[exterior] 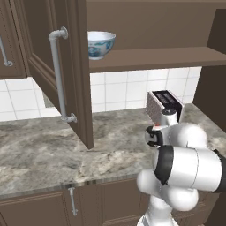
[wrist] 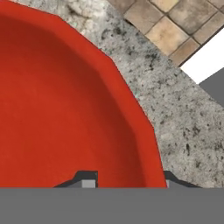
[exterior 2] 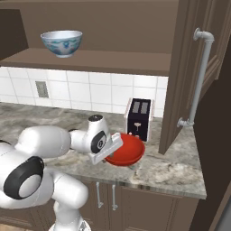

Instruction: Open the cabinet. Pick the bowls from the counter and place them in the cabinet. Then close the cabinet.

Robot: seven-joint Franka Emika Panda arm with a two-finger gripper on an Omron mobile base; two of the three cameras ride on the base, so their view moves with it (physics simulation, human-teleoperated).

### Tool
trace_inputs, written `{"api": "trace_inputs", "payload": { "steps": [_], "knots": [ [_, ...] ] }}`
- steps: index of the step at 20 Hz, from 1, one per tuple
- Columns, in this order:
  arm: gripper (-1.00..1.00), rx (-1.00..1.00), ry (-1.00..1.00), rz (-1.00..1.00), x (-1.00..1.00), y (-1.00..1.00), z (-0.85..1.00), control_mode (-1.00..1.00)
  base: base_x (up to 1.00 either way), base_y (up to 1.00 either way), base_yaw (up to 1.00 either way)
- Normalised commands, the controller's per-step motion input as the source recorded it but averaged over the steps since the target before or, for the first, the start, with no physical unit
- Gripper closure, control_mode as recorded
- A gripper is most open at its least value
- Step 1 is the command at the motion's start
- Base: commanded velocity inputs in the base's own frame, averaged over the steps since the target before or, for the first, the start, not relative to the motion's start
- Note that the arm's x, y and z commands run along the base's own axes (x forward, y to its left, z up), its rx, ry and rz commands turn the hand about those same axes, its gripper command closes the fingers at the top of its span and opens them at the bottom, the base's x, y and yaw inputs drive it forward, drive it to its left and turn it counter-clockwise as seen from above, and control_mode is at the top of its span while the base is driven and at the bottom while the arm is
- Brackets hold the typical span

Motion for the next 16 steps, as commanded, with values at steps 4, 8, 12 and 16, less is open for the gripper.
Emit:
{"api": "trace_inputs", "payload": {
  "steps": [4, 8, 12, 16],
  "knots": [
    [1.0, 0.0, -0.35, 0.01, -0.81, 0.15, 0.5, -1.0, 0.0, 0.0, 0.0],
    [1.0, -0.01, -0.06, 0.34, -0.5, 0.24, 0.91, -1.0, 0.0, 0.0, 0.0],
    [1.0, -0.02, 0.01, 0.45, -0.4, 0.23, 0.78, -1.0, 0.0, 0.0, 0.0],
    [1.0, -0.08, 0.01, 0.44, -0.34, 0.1, 0.67, -1.0, 0.0, 0.0, 0.0]
  ]
}}
